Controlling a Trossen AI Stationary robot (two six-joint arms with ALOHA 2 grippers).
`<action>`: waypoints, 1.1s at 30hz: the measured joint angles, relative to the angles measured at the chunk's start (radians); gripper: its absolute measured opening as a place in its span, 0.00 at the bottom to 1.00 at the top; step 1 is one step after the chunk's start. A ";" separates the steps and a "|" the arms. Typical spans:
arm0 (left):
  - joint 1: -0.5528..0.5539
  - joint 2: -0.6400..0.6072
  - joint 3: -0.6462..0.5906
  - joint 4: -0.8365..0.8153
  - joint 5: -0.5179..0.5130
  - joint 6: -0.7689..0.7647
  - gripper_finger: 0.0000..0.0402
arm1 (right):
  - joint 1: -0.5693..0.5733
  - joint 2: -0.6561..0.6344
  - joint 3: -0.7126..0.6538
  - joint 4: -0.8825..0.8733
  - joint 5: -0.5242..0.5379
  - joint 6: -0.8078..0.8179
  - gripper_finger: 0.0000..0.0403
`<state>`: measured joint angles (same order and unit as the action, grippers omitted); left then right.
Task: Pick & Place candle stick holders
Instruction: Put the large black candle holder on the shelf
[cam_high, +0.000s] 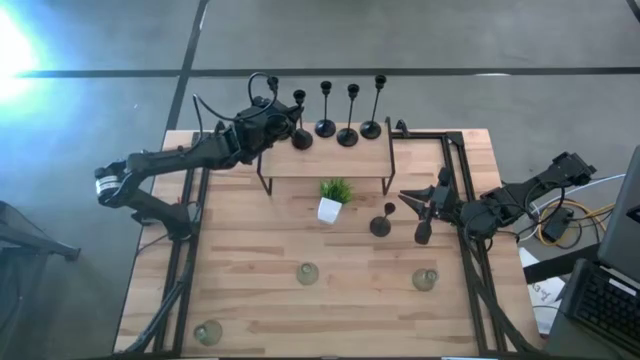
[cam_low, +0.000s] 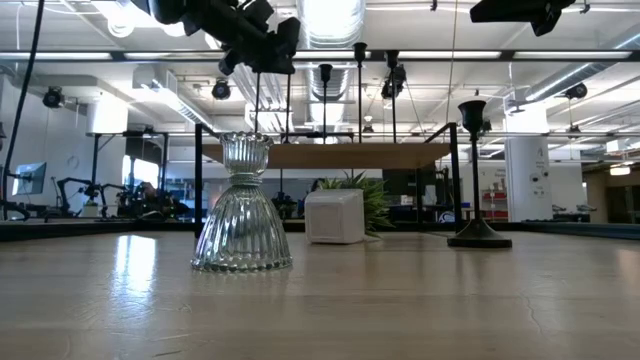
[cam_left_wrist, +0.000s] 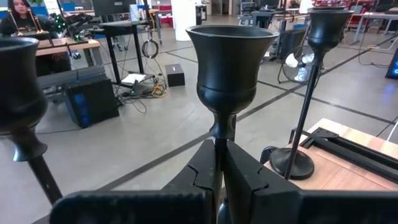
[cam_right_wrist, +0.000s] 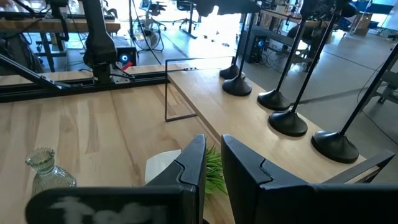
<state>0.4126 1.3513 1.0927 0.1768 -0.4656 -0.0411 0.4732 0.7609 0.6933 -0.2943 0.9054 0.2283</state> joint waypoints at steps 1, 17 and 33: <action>0.000 0.000 0.000 0.002 0.001 0.001 0.04 | 0.000 0.000 0.000 0.000 0.000 0.000 0.11; 0.012 0.001 0.000 0.003 0.038 -0.009 0.04 | 0.000 0.000 0.000 0.001 -0.012 0.005 0.11; 0.016 0.001 0.000 0.004 0.074 0.014 0.11 | 0.000 0.000 0.000 0.001 -0.016 0.008 0.11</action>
<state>0.4286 1.3521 1.0924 0.1806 -0.3915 -0.0273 0.4731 0.7609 0.6932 -0.2935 0.8894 0.2359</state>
